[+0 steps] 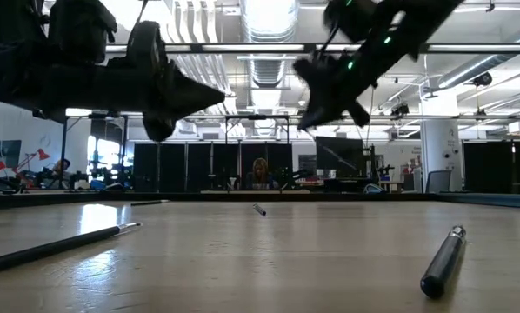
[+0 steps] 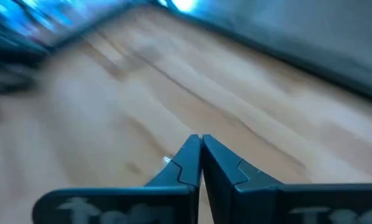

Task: Sort items
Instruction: Put the medium angled shader brush into the wire basket

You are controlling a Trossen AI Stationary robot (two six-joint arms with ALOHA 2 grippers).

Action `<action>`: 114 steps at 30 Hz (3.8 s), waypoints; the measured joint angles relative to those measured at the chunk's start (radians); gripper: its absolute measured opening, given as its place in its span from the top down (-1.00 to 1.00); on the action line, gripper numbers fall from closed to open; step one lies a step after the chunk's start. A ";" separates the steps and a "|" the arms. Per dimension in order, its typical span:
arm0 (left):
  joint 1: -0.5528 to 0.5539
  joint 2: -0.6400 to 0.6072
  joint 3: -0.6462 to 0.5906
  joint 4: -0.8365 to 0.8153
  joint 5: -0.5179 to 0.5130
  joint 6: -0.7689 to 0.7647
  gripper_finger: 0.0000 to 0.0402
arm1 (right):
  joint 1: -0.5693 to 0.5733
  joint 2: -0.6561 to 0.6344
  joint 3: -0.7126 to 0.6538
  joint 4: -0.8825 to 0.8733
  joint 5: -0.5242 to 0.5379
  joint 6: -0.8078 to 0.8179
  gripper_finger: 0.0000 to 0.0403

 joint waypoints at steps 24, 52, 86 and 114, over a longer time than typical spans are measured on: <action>-0.071 0.000 0.365 -0.323 0.045 0.056 0.34 | 0.338 -0.122 -0.101 0.854 0.007 -0.472 0.96; -0.068 0.026 0.491 -0.405 0.137 0.158 0.89 | 0.338 -0.122 -0.092 0.951 -0.054 -0.506 0.96; -0.067 0.022 0.467 -0.415 0.106 0.177 0.98 | 0.381 -0.325 -0.147 0.414 -0.015 -0.236 0.01; -0.065 0.022 0.467 -0.440 0.077 0.117 0.86 | 0.391 -0.152 -0.107 0.656 0.019 -0.304 0.91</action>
